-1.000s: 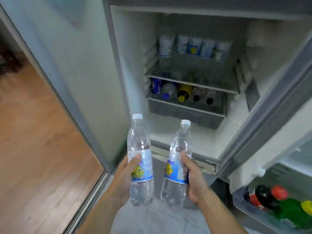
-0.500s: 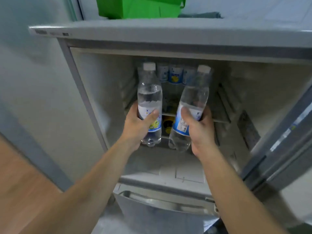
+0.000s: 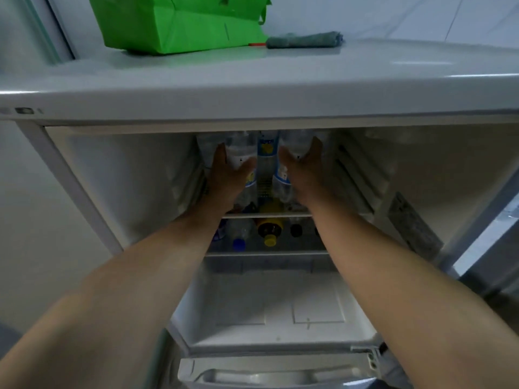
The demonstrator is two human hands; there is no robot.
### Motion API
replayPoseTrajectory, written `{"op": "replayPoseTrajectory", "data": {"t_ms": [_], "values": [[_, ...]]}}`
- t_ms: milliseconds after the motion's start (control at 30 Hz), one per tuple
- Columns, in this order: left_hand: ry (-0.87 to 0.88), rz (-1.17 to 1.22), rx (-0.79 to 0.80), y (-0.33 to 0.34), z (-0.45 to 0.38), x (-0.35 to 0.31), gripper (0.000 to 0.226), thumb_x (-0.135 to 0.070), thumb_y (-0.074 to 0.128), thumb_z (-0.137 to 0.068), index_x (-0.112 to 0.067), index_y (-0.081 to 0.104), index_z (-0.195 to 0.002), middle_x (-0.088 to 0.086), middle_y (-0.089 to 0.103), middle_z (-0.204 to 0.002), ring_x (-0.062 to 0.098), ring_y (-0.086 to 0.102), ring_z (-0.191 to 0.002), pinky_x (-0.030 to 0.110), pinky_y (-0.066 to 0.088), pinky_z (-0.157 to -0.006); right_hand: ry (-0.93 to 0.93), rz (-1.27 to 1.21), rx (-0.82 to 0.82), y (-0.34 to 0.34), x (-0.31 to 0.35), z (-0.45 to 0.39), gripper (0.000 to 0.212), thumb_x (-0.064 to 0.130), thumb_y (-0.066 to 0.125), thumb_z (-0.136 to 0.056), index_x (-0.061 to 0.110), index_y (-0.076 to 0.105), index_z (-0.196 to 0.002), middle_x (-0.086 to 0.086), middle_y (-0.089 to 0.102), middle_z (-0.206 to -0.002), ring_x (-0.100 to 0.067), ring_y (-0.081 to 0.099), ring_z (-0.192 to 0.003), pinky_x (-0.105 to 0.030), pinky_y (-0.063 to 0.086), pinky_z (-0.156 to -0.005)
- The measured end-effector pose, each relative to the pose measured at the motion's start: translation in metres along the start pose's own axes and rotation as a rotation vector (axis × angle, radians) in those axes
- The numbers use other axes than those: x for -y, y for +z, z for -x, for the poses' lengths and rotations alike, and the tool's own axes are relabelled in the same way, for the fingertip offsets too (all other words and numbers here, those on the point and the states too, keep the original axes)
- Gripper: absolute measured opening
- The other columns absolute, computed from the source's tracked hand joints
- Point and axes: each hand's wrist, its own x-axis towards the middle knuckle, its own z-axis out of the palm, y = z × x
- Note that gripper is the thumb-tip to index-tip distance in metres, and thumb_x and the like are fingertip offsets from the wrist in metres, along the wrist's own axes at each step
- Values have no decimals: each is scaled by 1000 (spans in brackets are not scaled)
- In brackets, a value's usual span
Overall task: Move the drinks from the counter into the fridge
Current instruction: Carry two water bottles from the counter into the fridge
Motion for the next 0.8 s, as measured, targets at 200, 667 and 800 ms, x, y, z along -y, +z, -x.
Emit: {"op": "replayPoseTrajectory", "data": {"t_ms": [200,667,800], "values": [[50,-73,7,-3,-10,8,71,-19,72,-87,-15,33,-145,-4,47,-133,10,46,-122,19,45,-92,-1,60,25,16,-16,-16,77,13,69,-92,13,22,-152,-10,45,-148,-21,48,-132,-39,41,-112],[15,-582,-53,7,-12,19,72,-40,69,-87,-11,36,-143,17,50,-140,33,50,-127,46,45,-103,85,616,86,0,-45,-20,67,40,76,-83,15,42,-136,-6,59,-134,-25,59,-120,-31,48,-92],[18,-600,-117,15,-25,19,68,-32,68,-89,-5,36,-142,19,49,-142,34,50,-129,49,44,-104,128,632,98,16,-47,-34,69,38,73,-85,13,38,-139,-12,55,-138,-30,56,-124,-42,49,-101]]}}
